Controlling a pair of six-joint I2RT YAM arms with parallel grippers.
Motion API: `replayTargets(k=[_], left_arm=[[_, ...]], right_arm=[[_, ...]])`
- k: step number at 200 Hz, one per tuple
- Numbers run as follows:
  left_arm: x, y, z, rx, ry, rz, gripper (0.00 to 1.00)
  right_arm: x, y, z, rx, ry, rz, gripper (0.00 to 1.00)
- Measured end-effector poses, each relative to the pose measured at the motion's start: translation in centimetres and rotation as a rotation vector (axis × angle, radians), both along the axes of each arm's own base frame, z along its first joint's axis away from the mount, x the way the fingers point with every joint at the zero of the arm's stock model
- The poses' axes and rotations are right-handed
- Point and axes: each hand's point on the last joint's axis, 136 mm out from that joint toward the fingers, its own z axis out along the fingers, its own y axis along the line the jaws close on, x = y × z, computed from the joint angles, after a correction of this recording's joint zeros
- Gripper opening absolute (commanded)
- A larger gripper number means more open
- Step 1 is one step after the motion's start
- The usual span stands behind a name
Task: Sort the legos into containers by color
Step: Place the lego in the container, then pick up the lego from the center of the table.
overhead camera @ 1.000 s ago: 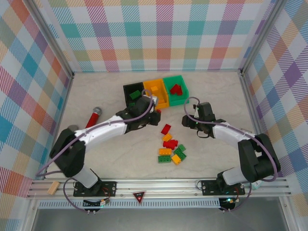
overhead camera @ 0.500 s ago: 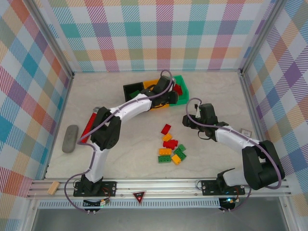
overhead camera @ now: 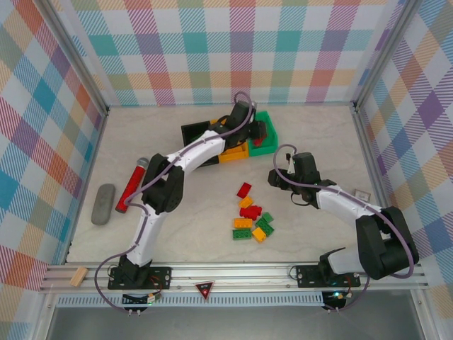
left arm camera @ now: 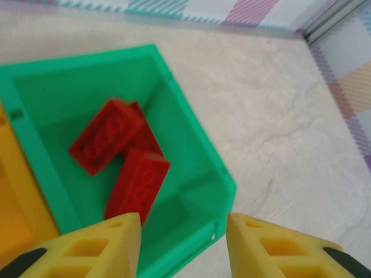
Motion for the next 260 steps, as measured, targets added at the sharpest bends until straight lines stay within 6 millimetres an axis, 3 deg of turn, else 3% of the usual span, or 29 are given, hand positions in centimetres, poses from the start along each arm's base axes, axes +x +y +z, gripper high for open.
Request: replayTargets(k=[38, 91, 113, 173, 217, 260], left_arm=[[-3.9, 2.9, -3.4, 0.033, 0.077, 0.009, 0.42], [-8.8, 5.8, -1.4, 0.009, 0.081, 0.01, 0.38], [-11.0, 5.3, -1.9, 0.001, 0.117, -0.05, 0.39], [-17.2, 3.4, -6.4, 0.133, 0.264, -0.228, 0.42], [-19.3, 4.2, -9.7, 0.282, 0.363, -0.253, 0.44], [-19.2, 5.6, -10.0, 0.377, 0.38, -0.232, 0.46]], right_arm=[[0.0, 0.1, -0.1, 0.002, 0.001, 0.002, 0.56], [-0.1, 0.3, -0.8, 0.009, 0.027, 0.013, 0.56], [-0.1, 0.2, -1.0, -0.005, 0.027, 0.011, 0.56], [-0.2, 0.2, -2.1, -0.014, 0.062, 0.014, 0.58], [-0.2, 0.2, -2.1, -0.013, 0.061, 0.014, 0.58], [-0.2, 0.3, -2.1, -0.011, 0.062, 0.016, 0.58]])
